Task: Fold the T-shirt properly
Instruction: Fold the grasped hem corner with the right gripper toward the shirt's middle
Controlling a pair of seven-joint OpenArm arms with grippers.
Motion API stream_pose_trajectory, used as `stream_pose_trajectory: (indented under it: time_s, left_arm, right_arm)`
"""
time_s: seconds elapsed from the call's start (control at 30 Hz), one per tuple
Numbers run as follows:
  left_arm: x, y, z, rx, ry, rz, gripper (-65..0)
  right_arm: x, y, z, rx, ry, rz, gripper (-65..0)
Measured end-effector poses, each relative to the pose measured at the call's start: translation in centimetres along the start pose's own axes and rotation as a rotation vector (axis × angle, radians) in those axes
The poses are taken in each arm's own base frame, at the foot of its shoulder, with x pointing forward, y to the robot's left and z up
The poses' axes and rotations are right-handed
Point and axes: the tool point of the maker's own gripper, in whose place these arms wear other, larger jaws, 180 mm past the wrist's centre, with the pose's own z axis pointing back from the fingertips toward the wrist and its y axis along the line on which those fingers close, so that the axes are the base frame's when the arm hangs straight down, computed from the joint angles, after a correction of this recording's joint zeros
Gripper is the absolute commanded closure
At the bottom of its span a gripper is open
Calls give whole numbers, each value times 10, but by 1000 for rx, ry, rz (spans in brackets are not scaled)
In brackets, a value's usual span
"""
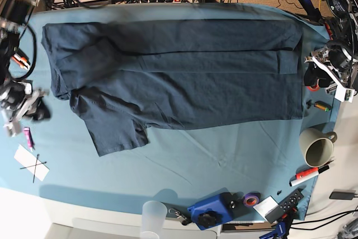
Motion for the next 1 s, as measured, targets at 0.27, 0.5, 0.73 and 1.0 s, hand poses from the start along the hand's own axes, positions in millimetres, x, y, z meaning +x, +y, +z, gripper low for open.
stream_pose_trajectory:
  time_s: [0.27,0.5,0.73,1.0]
  left_arm:
    - [0,0,0,0,-1,1,-303]
    - [1,0,0,0,-3,1,-303]
    - [3,-3,0,-15,-14,6,-303]
    - [5,-5,0,-28,-22,11,-303]
  right_arm:
    - [-16,-11,-59,91,103,-209,-211]
    - [-22,17,-120,111,171,-172,-210]
    - [-35,63,-152,194,230,-189,-210]
    - [-53,52,-148,150,267,-202,-106]
